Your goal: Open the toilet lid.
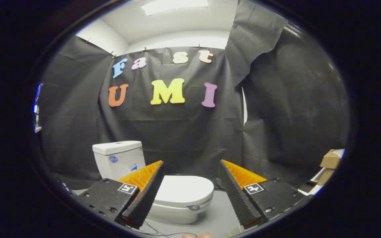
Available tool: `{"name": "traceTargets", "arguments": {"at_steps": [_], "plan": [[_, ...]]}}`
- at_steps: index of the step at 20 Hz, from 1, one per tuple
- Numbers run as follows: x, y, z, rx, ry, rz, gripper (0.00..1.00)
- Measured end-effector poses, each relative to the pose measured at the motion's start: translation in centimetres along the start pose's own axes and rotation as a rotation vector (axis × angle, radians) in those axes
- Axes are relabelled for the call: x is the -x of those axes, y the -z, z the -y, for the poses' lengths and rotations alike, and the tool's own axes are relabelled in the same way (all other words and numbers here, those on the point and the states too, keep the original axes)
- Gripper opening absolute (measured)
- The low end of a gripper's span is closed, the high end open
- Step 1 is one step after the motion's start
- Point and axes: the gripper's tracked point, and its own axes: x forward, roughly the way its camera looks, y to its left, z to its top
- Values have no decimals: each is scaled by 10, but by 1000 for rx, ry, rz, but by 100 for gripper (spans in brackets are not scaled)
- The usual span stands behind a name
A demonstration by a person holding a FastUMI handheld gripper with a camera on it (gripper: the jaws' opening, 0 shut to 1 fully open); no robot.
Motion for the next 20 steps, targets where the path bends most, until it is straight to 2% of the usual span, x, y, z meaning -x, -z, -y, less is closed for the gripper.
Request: {"name": "traceTargets", "arguments": {"at_steps": [20], "plan": [[1, 6, -23, 49, -23, -2, 100]]}}
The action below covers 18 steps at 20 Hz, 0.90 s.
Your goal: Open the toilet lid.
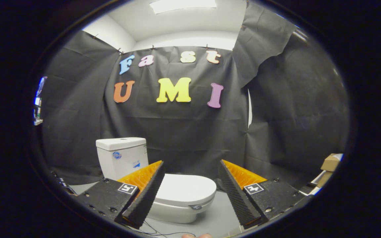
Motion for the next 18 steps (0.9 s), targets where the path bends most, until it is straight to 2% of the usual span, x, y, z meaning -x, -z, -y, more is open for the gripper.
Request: {"name": "traceTargets", "arguments": {"at_steps": [11, 15, 18], "plan": [[-24, 11, -16, -20, 13, -55, 100], [-36, 38, -19, -79, 29, -152, 100], [-43, 65, -15, -78, 56, -252, 100]]}}
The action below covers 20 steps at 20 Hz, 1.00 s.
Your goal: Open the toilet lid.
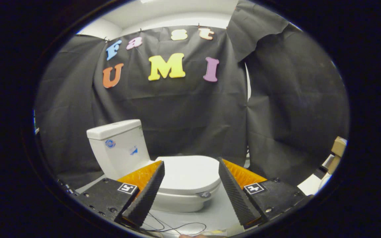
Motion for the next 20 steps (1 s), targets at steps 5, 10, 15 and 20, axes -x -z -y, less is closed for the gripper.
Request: {"name": "traceTargets", "arguments": {"at_steps": [5, 10, 15, 20], "plan": [[-24, 26, 5, -83, -6, -108, 100], [-47, 58, 10, -205, -15, -213, 100], [-78, 91, 14, -428, -16, -334, 99], [-92, 129, 19, -653, -28, -439, 98]]}}
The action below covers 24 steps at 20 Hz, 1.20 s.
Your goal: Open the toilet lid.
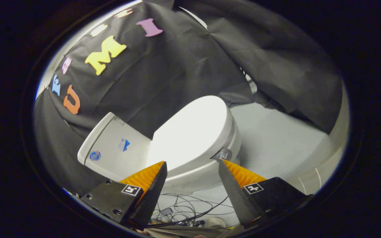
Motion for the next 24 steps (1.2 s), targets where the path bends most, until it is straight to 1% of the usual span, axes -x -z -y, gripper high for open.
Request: {"name": "traceTargets", "arguments": {"at_steps": [4, 8, 11, 13, 19, 23, 24], "plan": [[-28, -1, 21, -61, 13, -25, 96], [-53, 1, 45, -85, 60, -50, 91], [-75, 0, 58, -126, 72, -63, 89], [-86, 3, 68, -147, 89, -85, 85], [-105, 6, 81, -196, 86, -131, 79], [-112, 12, 82, -232, 75, -165, 70], [-114, 12, 83, -237, 70, -169, 66]]}}
